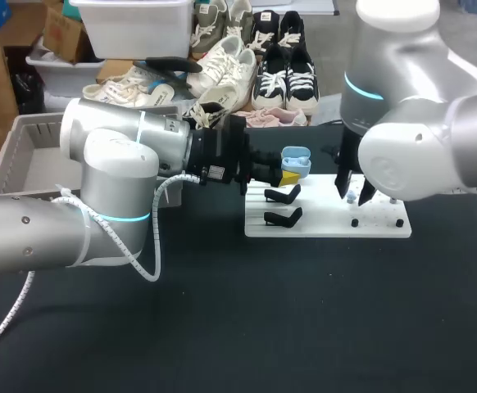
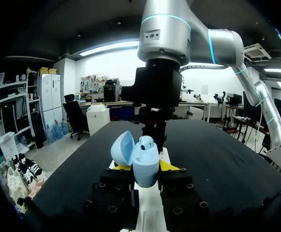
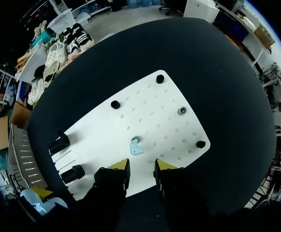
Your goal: Pick up each earbud case from the left stands, insert the matching earbuds, close the lid, and place the case in the box.
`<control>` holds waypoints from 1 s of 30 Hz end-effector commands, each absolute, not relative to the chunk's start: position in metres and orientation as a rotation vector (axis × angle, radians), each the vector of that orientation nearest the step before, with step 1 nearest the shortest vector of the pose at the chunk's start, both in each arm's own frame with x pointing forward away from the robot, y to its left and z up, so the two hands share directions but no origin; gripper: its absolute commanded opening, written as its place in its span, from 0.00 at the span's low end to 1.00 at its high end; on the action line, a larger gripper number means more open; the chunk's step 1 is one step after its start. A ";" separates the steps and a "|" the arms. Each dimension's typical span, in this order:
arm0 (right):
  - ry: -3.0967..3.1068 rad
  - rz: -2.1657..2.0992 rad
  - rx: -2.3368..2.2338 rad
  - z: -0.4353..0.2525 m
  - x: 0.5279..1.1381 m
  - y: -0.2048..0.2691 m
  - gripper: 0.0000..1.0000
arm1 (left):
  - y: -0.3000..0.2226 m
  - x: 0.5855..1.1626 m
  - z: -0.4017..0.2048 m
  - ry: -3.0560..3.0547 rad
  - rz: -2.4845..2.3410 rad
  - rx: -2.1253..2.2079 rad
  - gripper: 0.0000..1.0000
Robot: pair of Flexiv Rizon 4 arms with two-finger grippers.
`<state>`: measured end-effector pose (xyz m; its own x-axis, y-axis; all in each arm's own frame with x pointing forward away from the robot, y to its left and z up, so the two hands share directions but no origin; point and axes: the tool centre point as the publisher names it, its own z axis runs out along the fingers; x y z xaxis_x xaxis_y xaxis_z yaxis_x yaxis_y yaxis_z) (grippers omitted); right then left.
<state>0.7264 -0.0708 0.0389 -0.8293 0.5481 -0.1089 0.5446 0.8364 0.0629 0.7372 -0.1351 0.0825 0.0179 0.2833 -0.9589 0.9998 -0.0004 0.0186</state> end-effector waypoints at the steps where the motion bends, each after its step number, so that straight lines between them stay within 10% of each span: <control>1: 2.896 0.055 0.870 0.035 0.730 -0.070 0.31 | -0.135 0.737 0.082 1.402 -1.044 1.423 0.00; 30: 2.912 0.045 0.901 0.027 0.740 -0.071 0.31 | -0.135 0.737 0.082 1.402 -1.044 1.423 0.00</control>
<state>0.7381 -0.0707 0.0281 -0.8208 0.5650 -0.0840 0.5621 0.8251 0.0578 0.7372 -0.1351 0.0825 0.0179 0.2833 -0.9589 0.9998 -0.0004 0.0186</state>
